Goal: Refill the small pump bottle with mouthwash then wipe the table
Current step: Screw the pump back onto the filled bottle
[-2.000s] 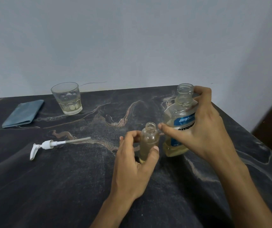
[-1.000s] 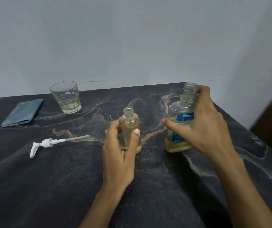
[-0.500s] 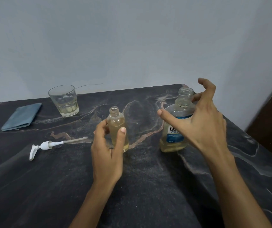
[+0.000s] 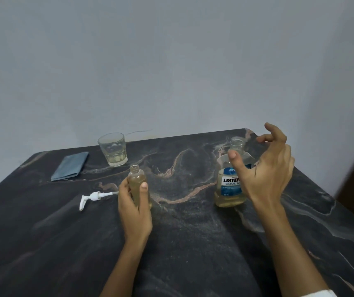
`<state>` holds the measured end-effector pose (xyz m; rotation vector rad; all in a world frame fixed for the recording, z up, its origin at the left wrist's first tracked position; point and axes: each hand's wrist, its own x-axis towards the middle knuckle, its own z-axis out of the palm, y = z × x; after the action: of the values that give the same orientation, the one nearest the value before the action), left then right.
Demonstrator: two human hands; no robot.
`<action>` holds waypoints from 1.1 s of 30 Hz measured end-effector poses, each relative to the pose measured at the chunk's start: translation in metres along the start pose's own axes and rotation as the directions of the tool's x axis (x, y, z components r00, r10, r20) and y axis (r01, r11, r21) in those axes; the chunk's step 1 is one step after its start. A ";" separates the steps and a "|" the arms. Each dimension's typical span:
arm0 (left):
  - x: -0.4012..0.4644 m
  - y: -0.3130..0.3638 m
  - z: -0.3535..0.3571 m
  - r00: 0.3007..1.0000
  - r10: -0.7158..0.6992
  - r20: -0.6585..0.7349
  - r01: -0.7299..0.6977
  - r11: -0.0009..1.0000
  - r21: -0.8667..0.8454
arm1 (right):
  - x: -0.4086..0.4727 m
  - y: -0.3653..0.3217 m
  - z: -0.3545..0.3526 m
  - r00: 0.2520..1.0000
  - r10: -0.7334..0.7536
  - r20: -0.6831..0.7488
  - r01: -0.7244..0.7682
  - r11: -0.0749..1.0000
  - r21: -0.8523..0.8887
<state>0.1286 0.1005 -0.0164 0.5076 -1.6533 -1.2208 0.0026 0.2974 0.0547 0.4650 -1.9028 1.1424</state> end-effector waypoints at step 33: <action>-0.009 0.000 -0.070 0.989 -0.146 -0.032 0.148 0.987 0.066 | -0.040 -0.013 0.019 0.860 -0.331 -0.388 0.353 0.935 -0.015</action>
<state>0.1942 0.0744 -0.0194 0.6962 -1.6627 -1.2615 0.0248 0.2702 0.0248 0.5412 -1.3820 0.9668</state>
